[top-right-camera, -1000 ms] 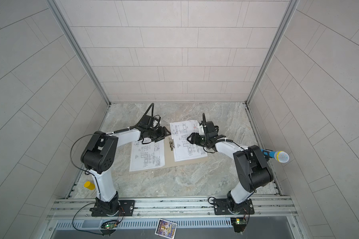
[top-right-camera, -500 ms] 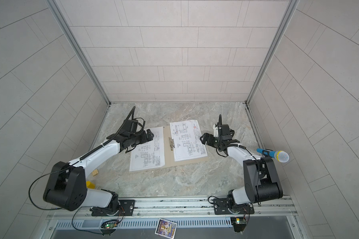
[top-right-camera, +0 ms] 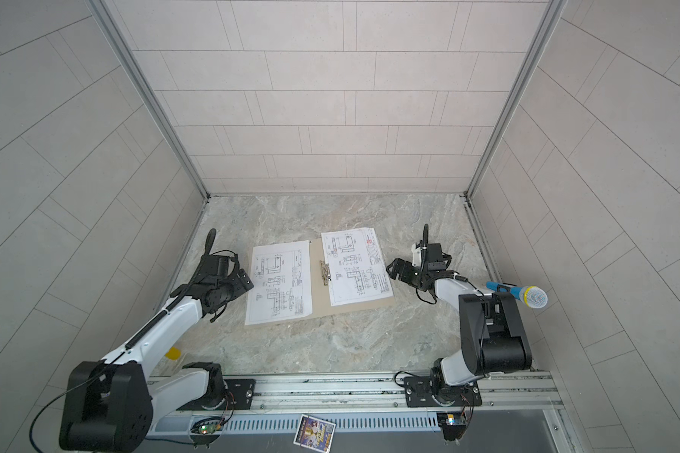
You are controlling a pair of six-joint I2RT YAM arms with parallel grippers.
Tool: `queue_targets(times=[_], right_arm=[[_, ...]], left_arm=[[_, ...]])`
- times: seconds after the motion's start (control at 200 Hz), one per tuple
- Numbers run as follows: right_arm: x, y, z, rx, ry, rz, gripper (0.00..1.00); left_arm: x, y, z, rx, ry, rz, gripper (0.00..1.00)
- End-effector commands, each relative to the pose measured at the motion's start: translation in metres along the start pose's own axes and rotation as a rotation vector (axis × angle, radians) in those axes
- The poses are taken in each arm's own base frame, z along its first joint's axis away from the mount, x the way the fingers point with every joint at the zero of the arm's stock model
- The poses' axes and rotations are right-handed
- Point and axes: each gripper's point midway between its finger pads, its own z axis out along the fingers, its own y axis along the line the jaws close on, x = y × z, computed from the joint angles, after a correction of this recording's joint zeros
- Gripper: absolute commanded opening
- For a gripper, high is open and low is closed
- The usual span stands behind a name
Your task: Put the files into the folder
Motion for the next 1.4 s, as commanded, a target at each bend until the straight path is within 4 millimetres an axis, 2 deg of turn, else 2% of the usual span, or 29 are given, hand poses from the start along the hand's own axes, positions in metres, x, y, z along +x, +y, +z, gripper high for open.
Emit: queue_targets(times=[0.0, 0.27, 0.4, 0.615, 0.831, 1.036, 1.296, 1.396], right_arm=[[0.005, 0.003, 0.008, -0.044, 0.025, 0.011, 0.95], [0.023, 0.001, 0.021, -0.081, 0.094, 0.052, 0.88], [0.029, 0.0, 0.025, -0.092, 0.116, 0.076, 0.85], [0.034, -0.001, 0.027, -0.098, 0.136, 0.078, 0.84], [0.031, 0.0, 0.027, -0.096, 0.139, 0.071, 0.84], [0.034, 0.0, 0.028, -0.092, 0.156, 0.068, 0.83], [0.038, 0.001, 0.03, -0.106, 0.175, 0.073, 0.82], [0.038, 0.003, 0.031, -0.115, 0.181, 0.075, 0.81]], left_arm=[[0.01, -0.006, 0.007, 0.041, 0.063, -0.005, 1.0], [0.025, -0.031, 0.017, 0.18, 0.152, 0.009, 1.0], [0.031, -0.027, 0.023, 0.163, 0.176, 0.015, 1.0], [0.027, -0.029, 0.03, 0.17, 0.161, 0.003, 1.0], [0.027, -0.032, 0.045, 0.175, 0.172, 0.001, 1.0], [0.024, -0.035, 0.047, 0.195, 0.16, 0.01, 1.0], [0.045, -0.038, 0.05, 0.248, 0.226, 0.01, 1.0], [0.046, -0.042, 0.048, 0.277, 0.23, 0.0, 0.99]])
